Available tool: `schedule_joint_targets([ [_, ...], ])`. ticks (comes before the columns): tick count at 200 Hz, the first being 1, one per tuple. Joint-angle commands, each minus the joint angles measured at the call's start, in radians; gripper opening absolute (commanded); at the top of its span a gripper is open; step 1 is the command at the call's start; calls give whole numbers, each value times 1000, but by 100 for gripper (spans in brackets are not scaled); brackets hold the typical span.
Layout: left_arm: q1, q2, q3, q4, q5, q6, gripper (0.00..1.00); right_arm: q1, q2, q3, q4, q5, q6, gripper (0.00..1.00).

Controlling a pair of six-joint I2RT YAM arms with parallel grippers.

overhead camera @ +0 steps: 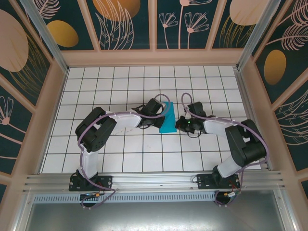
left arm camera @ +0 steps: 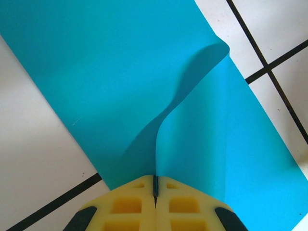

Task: Fold a paper plane with a square sheet of paper (fold left side to right side)
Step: Fold the triangle a second time at the center of the table.

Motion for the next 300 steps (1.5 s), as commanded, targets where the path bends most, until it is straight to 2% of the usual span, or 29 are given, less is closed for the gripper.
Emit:
schedule_joint_targets([
  [1,9,21,-16,-13,4,19,0,-32,-55,-25,139,-89,40,0],
  [37,9,20,-15,-14,4,19,0,-35,-21,-9,327,-129,122,0],
  [108,9,15,-12,-16,-5,14,0,12,163,102,364,-150,127,0],
  [193,9,1,-10,-27,-37,19,0,31,278,171,317,-136,99,0],
  [300,10,7,-11,-44,-82,17,0,33,309,177,214,-50,25,0],
])
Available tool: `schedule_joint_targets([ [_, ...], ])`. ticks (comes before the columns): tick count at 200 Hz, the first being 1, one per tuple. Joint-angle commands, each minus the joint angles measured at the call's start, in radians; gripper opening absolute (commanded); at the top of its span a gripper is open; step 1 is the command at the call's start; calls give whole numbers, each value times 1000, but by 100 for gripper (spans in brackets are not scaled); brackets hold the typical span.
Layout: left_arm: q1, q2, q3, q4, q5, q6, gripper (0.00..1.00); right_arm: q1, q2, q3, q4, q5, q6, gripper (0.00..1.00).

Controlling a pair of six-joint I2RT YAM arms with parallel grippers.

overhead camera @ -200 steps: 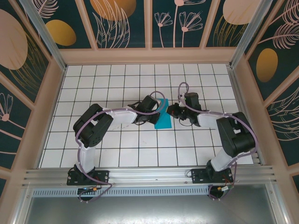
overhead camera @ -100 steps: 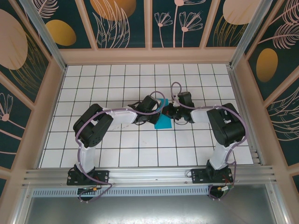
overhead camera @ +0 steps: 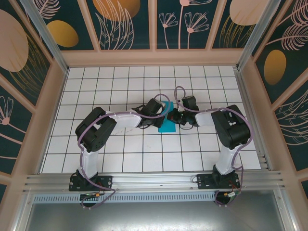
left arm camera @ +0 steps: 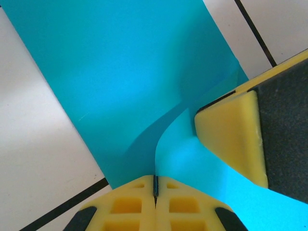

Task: Fold a paper plane with a square sheet of paper (fold left side to right side)
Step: Fold the triangle a second time at the center of the table.

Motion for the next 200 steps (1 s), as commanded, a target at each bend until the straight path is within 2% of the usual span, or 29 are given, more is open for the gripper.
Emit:
schedule_joint_targets([
  [1,10,6,-11,-44,-41,13,0,6,20,27,-54,43,-42,0],
  [36,10,3,-6,-44,-38,9,0,6,33,37,-106,69,-56,0],
  [61,10,-28,8,-51,-67,8,5,6,37,34,-123,80,-59,0],
  [94,10,-94,20,-92,-149,2,24,6,43,32,-120,78,-59,0],
  [111,10,-137,2,-95,-142,0,27,7,43,37,-119,76,-59,0],
  [135,10,-189,-44,-71,-22,-15,27,9,43,41,-121,75,-59,0],
  [174,10,-211,-126,48,289,-71,25,12,43,46,-128,78,-67,0],
  [200,10,-197,-152,117,371,-95,23,15,44,50,-137,80,-72,0],
])
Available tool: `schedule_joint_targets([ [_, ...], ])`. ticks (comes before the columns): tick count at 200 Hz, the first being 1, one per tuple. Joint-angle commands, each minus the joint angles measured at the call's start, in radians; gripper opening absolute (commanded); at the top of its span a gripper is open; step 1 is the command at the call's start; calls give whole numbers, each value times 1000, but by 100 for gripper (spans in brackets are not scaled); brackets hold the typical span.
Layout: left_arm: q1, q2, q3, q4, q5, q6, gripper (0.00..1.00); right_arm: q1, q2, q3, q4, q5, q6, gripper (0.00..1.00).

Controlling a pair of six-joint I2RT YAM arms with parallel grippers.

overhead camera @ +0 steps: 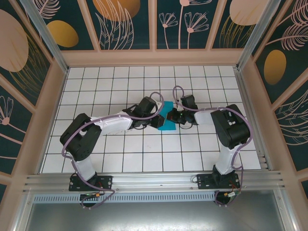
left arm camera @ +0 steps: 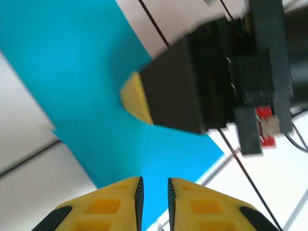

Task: Fold a paper plane with a square sheet of paper (fold left side to right side)
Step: Fold the triangle a second time at the center of the table.

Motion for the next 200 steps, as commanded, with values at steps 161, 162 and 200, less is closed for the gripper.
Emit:
schedule_joint_targets([
  [161,3,112,-58,101,38,-57,21,14,41,32,-109,71,-52,0],
  [162,3,112,-58,101,39,-57,21,14,41,32,-110,71,-52,0],
  [200,3,119,-70,103,33,-57,21,14,40,36,-117,74,-55,0],
])
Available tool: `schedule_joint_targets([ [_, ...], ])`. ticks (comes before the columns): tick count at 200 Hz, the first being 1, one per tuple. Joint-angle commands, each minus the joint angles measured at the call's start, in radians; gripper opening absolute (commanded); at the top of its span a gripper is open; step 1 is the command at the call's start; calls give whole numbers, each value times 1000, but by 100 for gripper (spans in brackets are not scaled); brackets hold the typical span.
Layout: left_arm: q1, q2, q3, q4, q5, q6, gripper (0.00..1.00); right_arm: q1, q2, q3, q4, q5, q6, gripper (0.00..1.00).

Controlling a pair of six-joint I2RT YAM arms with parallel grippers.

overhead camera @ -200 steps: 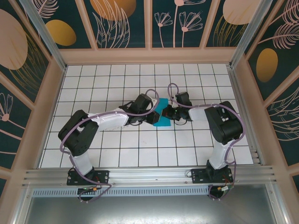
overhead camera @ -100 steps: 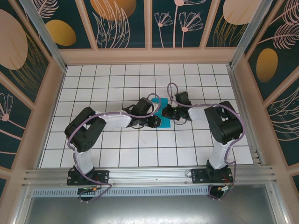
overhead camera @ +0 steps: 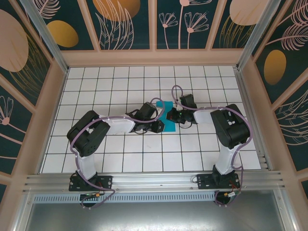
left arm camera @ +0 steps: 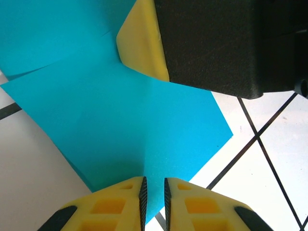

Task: Fold a paper plane with a square sheet of paper (fold left side to right side)
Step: Fold the triangle a second time at the center of the table.

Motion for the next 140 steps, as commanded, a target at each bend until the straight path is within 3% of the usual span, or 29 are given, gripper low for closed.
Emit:
schedule_joint_targets([
  [1,4,25,-21,16,-11,-11,21,7,36,7,-69,56,-28,0],
  [58,4,22,-21,-1,-67,-17,19,6,37,9,-76,58,-32,0],
  [140,4,44,-88,18,-48,-18,15,6,-7,33,-62,43,-40,0],
])
